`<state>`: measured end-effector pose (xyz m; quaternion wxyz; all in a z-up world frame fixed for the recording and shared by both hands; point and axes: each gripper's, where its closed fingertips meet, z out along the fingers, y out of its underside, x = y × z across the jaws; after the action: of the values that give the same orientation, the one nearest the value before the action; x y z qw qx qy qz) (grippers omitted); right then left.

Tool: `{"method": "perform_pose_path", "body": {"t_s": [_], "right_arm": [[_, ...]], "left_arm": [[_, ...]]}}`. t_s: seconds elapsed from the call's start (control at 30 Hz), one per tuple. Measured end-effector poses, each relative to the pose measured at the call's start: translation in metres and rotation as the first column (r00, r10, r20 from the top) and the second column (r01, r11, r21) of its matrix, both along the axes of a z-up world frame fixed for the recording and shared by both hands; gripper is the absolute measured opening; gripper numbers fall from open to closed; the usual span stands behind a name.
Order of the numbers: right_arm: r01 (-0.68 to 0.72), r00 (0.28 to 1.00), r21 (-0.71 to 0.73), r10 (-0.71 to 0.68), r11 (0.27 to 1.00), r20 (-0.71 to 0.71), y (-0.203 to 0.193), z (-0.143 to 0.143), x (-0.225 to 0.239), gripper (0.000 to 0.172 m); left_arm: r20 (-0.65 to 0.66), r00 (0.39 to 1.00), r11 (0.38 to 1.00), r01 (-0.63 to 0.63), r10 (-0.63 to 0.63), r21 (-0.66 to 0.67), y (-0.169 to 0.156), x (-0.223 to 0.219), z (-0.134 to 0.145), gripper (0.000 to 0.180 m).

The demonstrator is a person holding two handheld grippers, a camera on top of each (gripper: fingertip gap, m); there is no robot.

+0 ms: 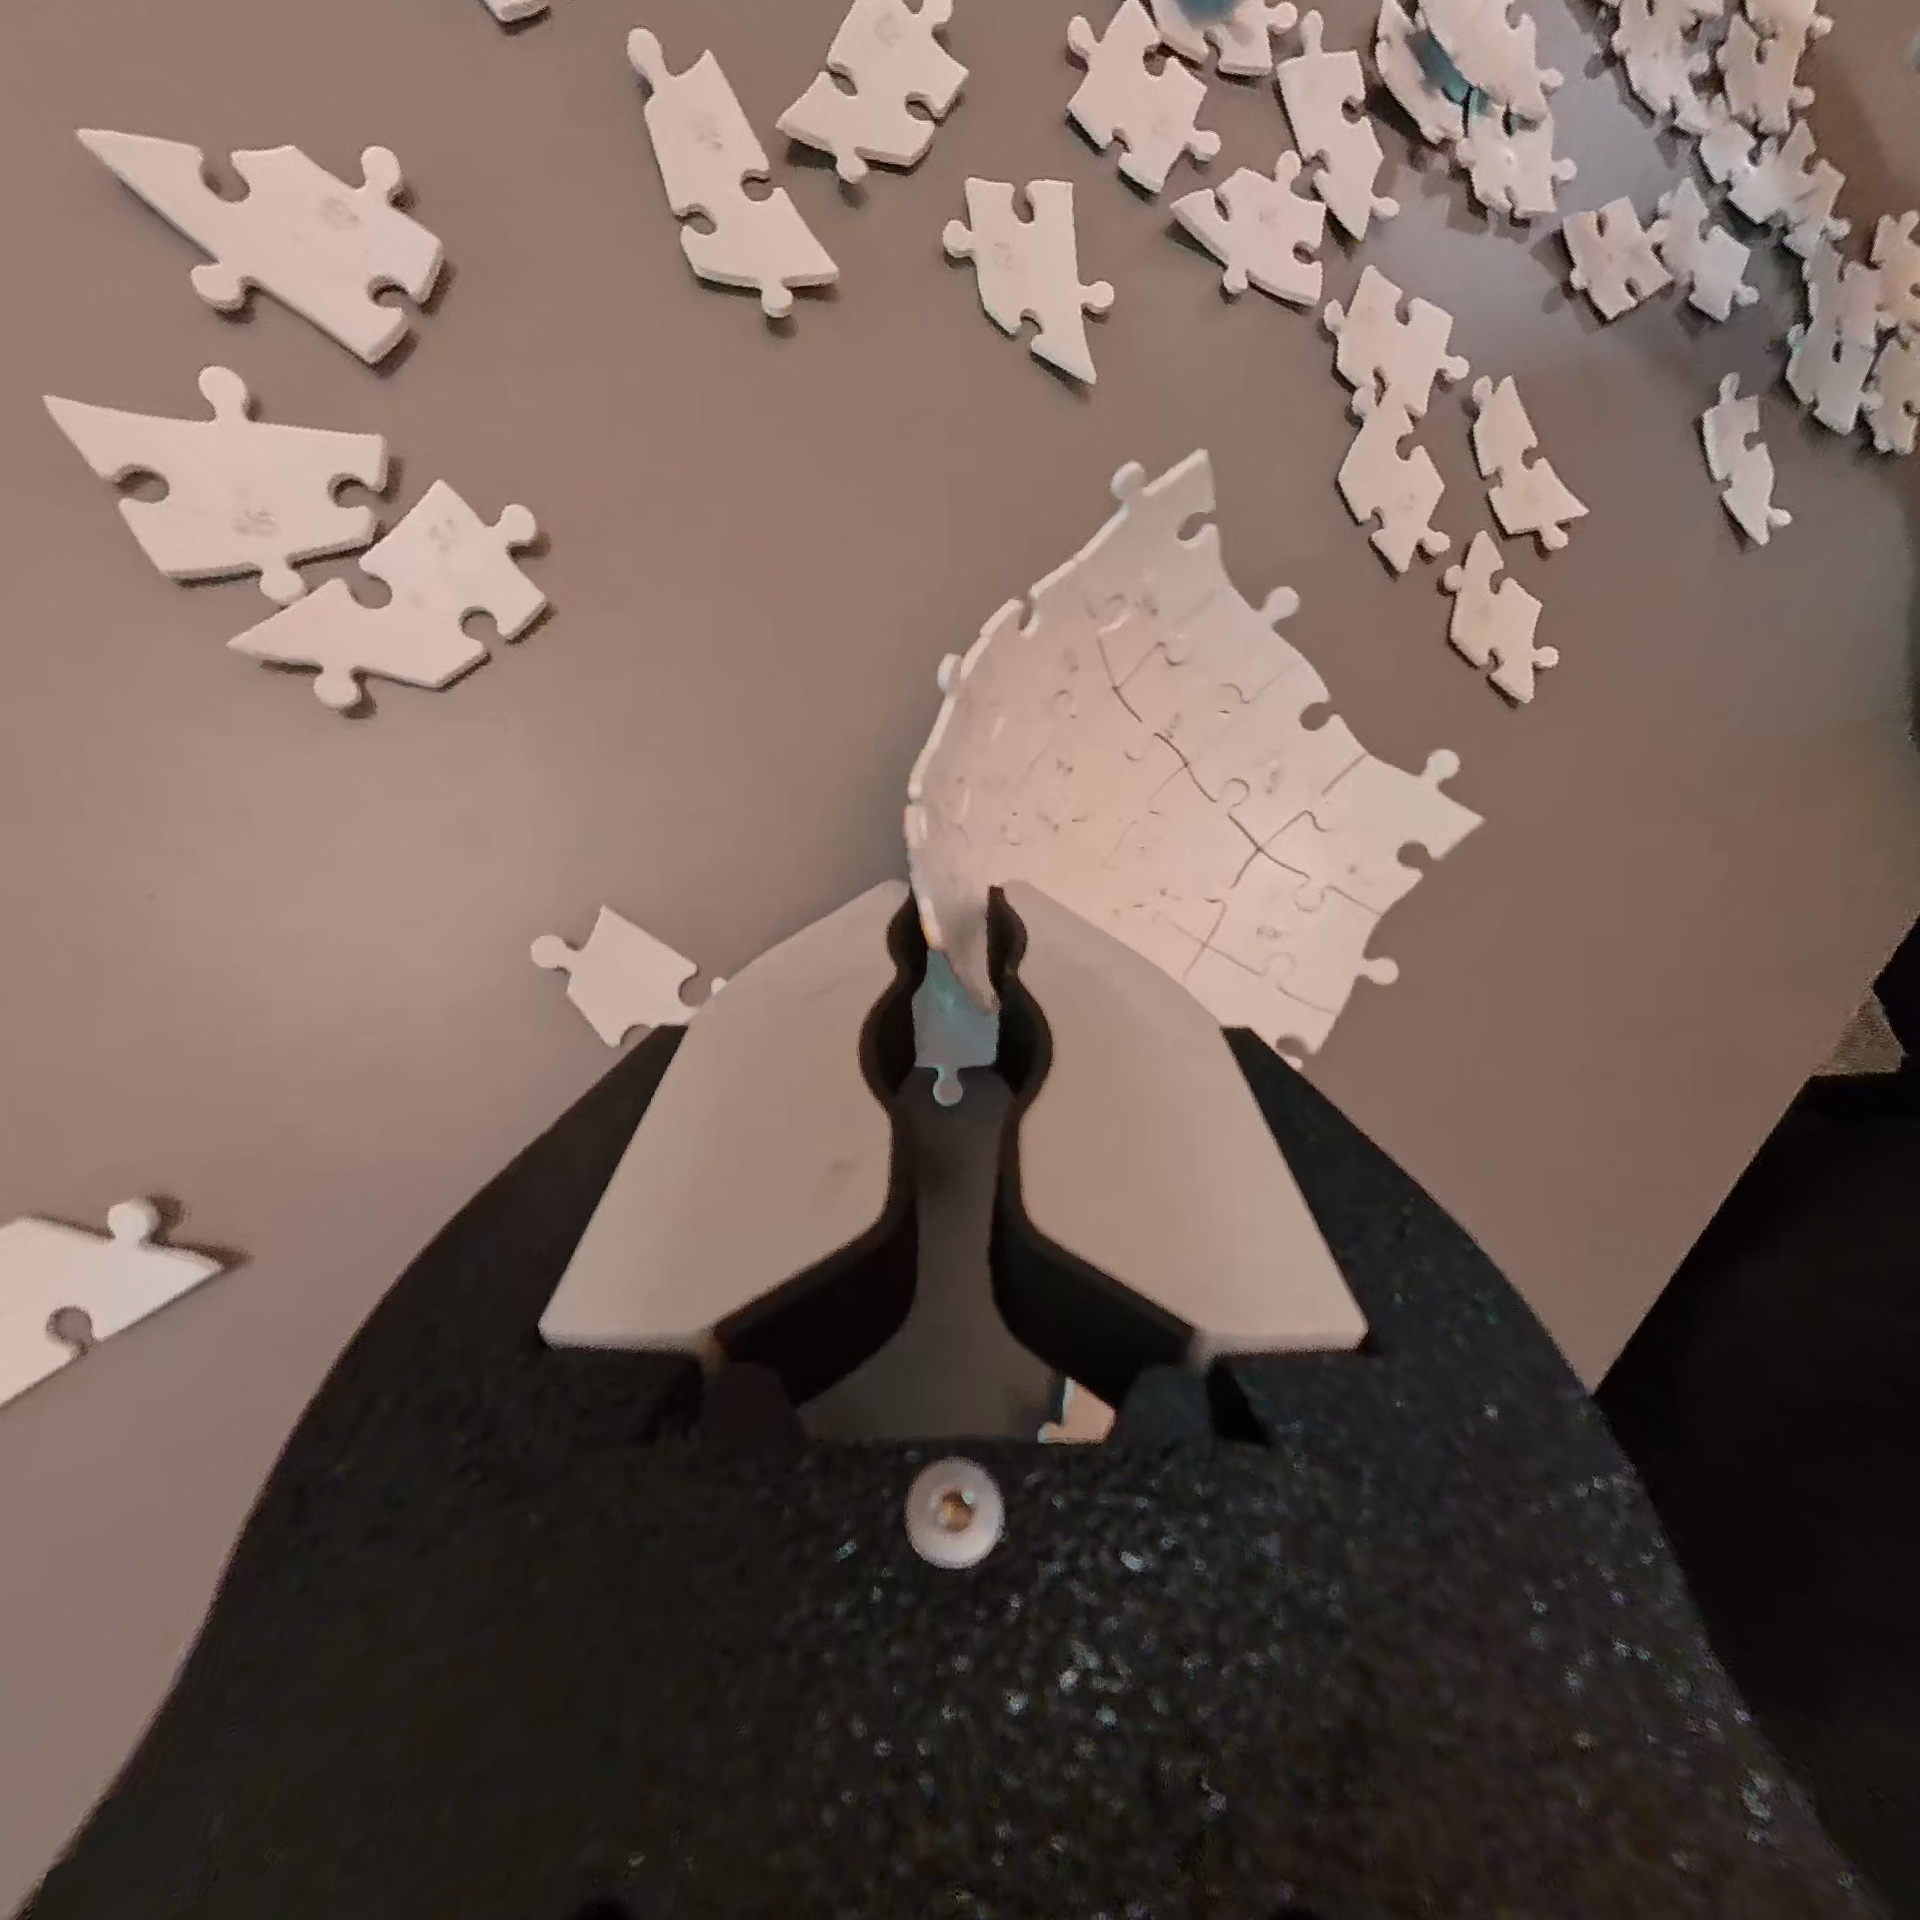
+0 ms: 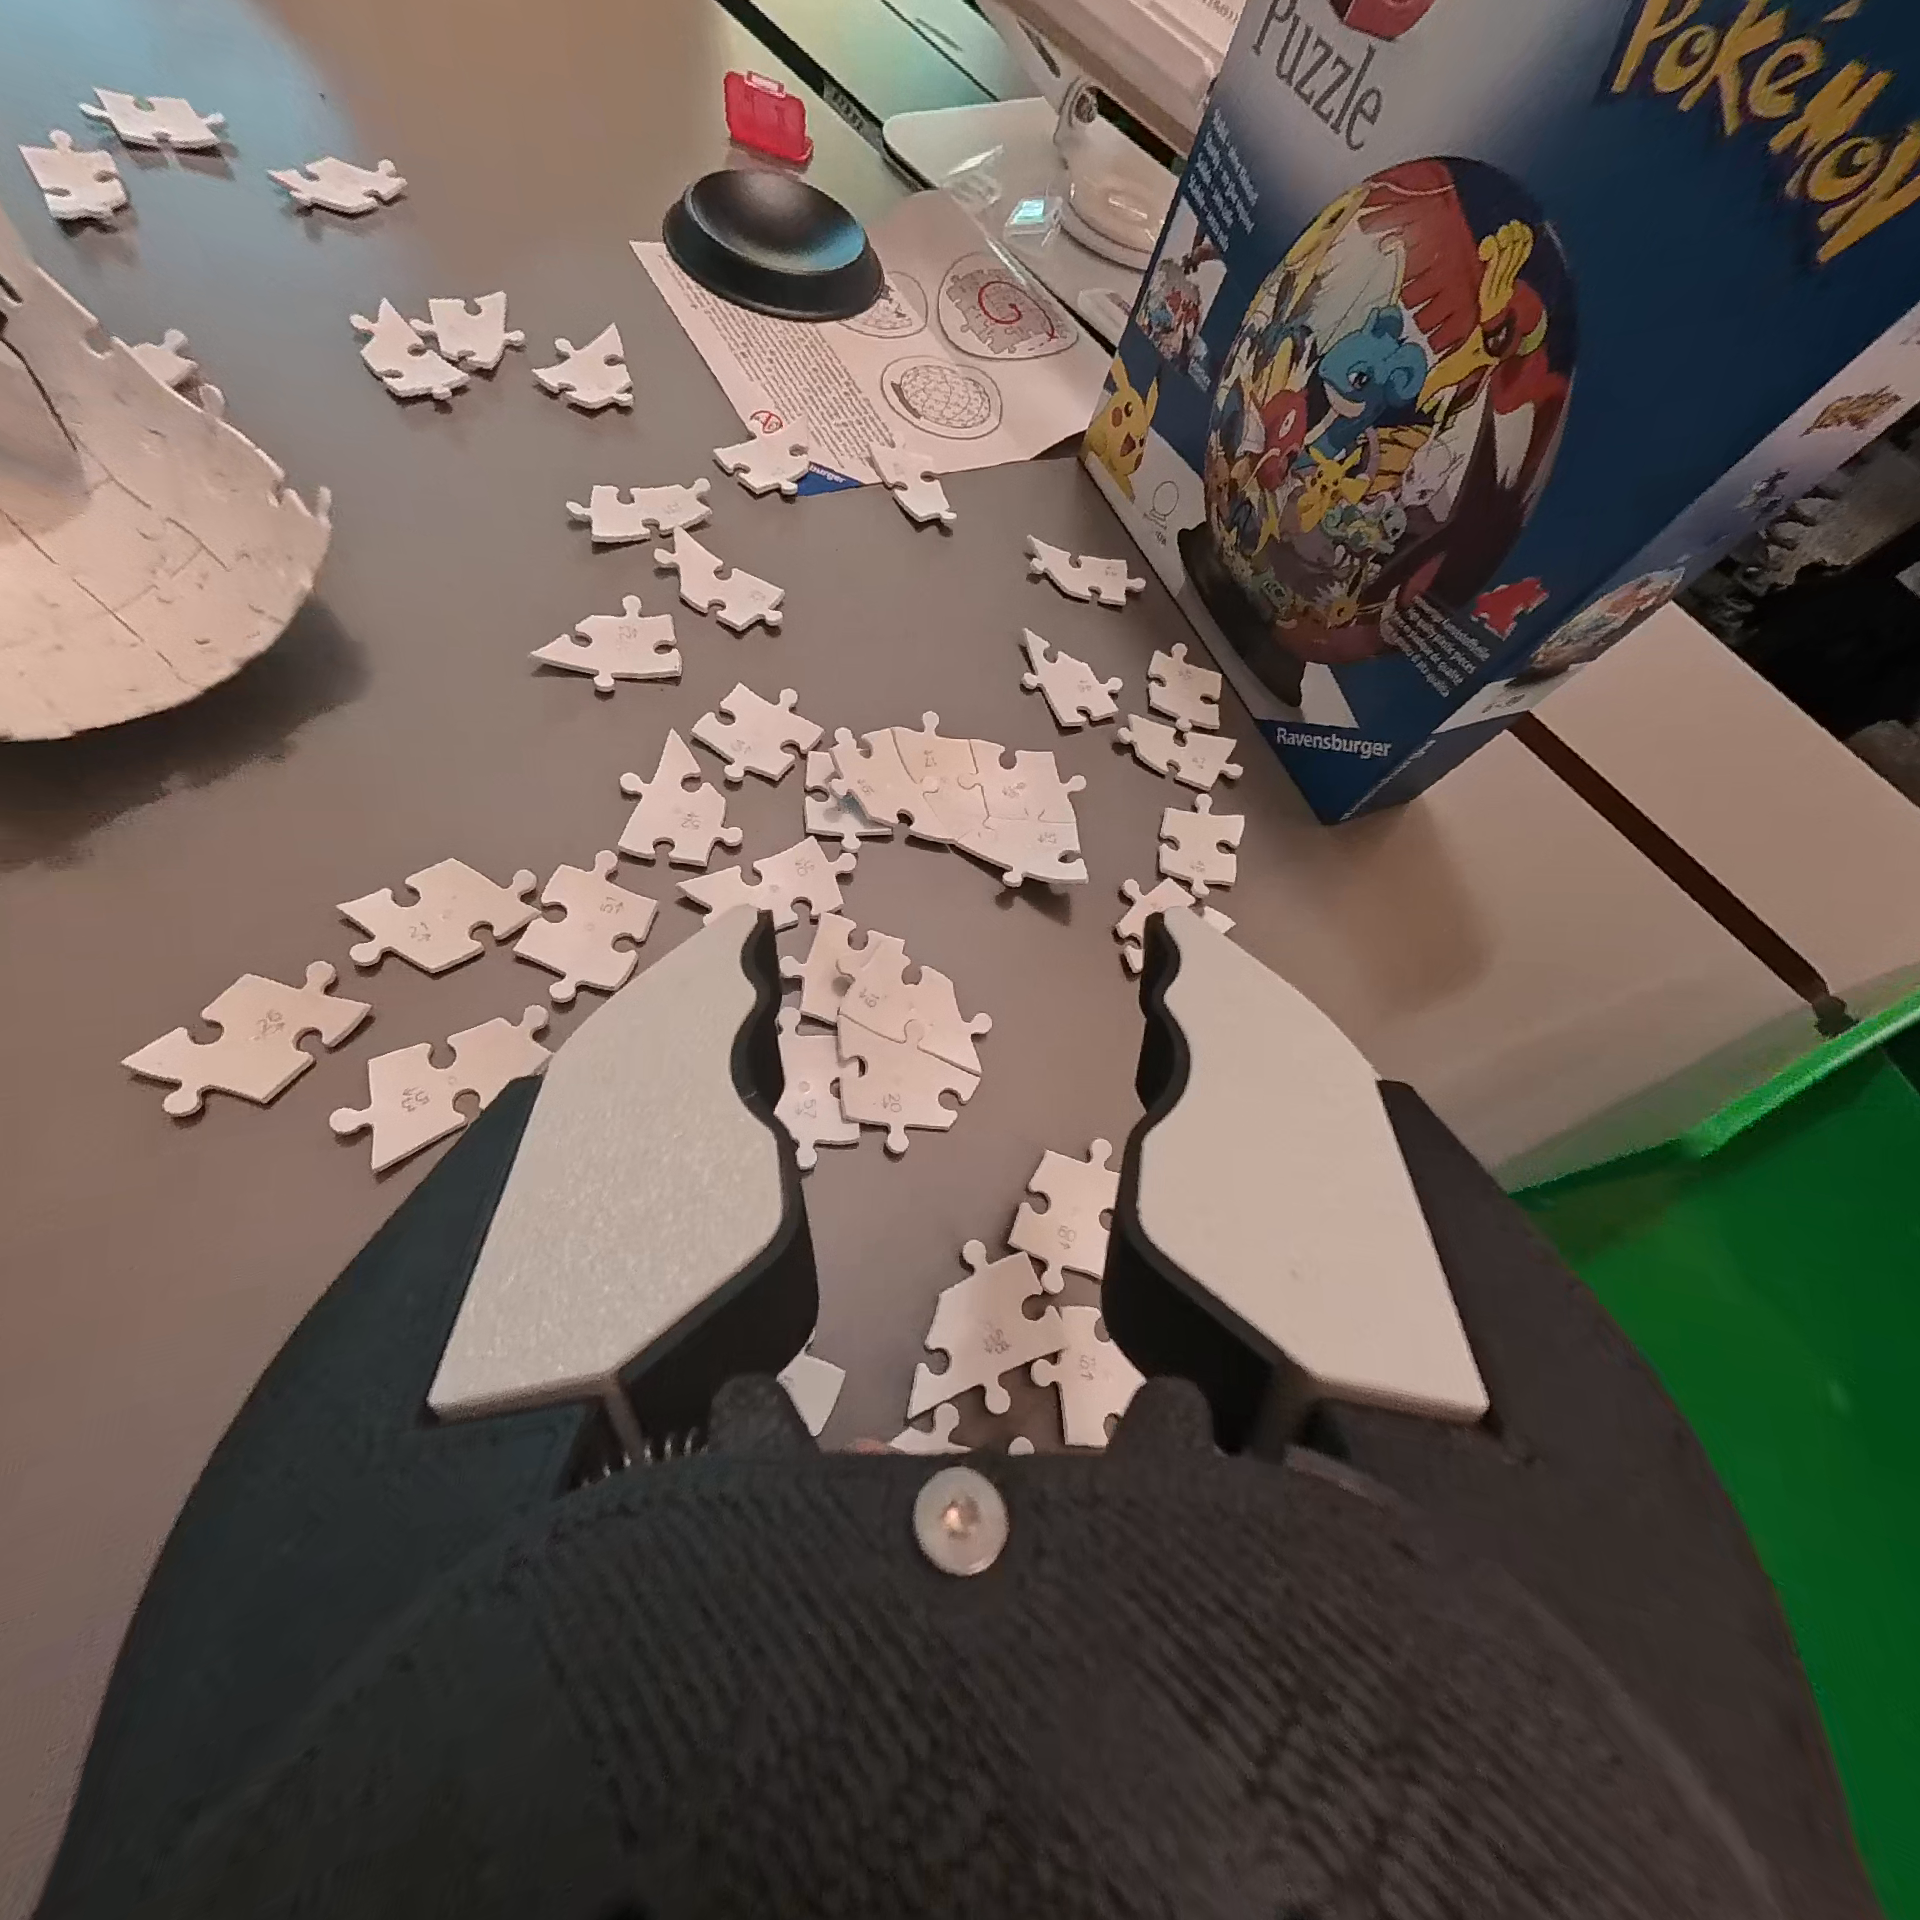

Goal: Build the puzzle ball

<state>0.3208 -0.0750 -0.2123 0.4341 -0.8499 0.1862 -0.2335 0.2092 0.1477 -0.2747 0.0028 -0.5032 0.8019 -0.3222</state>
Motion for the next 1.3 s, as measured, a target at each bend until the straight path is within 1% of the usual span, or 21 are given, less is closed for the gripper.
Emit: {"method": "perform_pose_path", "body": {"t_s": [0.27, 0.43, 0.63, 0.73, 0.8, 0.87, 0.93, 1.0, 1.07, 1.17, 1.23, 1.3], "right_arm": [[-0.001, 1.000, 0.002, 0.001, 1.000, -0.007, -0.001, -0.001, 0.000, 0.067], [-0.004, 1.000, -0.002, 0.004, 1.000, -0.010, 0.000, -0.002, -0.001, 0.067], [0.001, 1.000, 0.013, -0.001, 1.000, -0.014, -0.001, 0.000, -0.001, 0.067], [0.014, 1.000, 0.043, -0.013, 0.999, -0.025, -0.001, 0.002, 0.001, 0.068], [0.014, 0.999, 0.078, -0.011, 0.997, -0.042, -0.001, 0.003, 0.001, 0.068], [0.006, 0.999, 0.120, 0.000, 0.993, -0.046, 0.000, 0.005, 0.002, 0.071], [0.003, 0.999, 0.156, 0.004, 0.988, -0.044, -0.001, 0.006, 0.003, 0.072], [0.013, 0.998, 0.169, -0.004, 0.986, -0.056, -0.002, 0.004, 0.005, 0.072], [0.029, 0.998, 0.155, -0.019, 0.988, -0.067, -0.005, 0.000, 0.007, 0.072], [0.068, 0.995, 0.107, -0.059, 0.992, -0.085, -0.010, -0.008, 0.011, 0.072], [0.083, 0.994, 0.101, -0.075, 0.991, -0.085, -0.011, -0.007, 0.012, 0.071], [0.087, 0.994, 0.112, -0.078, 0.990, -0.081, -0.010, -0.004, 0.012, 0.070]], "left_arm": [[0.017, 1.000, 0.999, 0.011, -0.012, 0.045, -0.001, 0.007, -0.006, 0.015], [0.035, 0.999, 0.999, 0.022, -0.023, 0.038, -0.004, 0.005, -0.003, 0.020], [0.109, 0.993, 0.999, -0.036, 0.035, 0.006, 0.002, 0.014, 0.010, 0.031], [0.194, 0.978, 0.996, -0.085, 0.081, 0.013, 0.013, 0.020, 0.025, 0.035], [0.285, 0.948, 0.989, -0.148, 0.139, 0.009, 0.028, 0.025, 0.038, 0.041], [0.376, 0.906, 0.979, -0.203, 0.192, -0.011, 0.045, 0.027, 0.051, 0.046], [0.453, 0.852, 0.957, -0.291, 0.263, -0.009, 0.073, 0.026, 0.056, 0.047], [0.496, 0.800, 0.919, -0.395, 0.337, 0.013, 0.109, 0.019, 0.053, 0.052], [0.533, 0.740, 0.866, -0.500, 0.410, 0.028, 0.145, 0.009, 0.050, 0.057], [0.579, 0.627, 0.770, -0.638, 0.522, -0.004, 0.194, -0.009, 0.048, 0.060], [0.596, 0.561, 0.726, -0.686, 0.574, -0.054, 0.213, -0.018, 0.046, 0.060], [0.583, 0.542, 0.716, -0.690, 0.606, -0.103, 0.218, -0.024, 0.043, 0.059]]}}
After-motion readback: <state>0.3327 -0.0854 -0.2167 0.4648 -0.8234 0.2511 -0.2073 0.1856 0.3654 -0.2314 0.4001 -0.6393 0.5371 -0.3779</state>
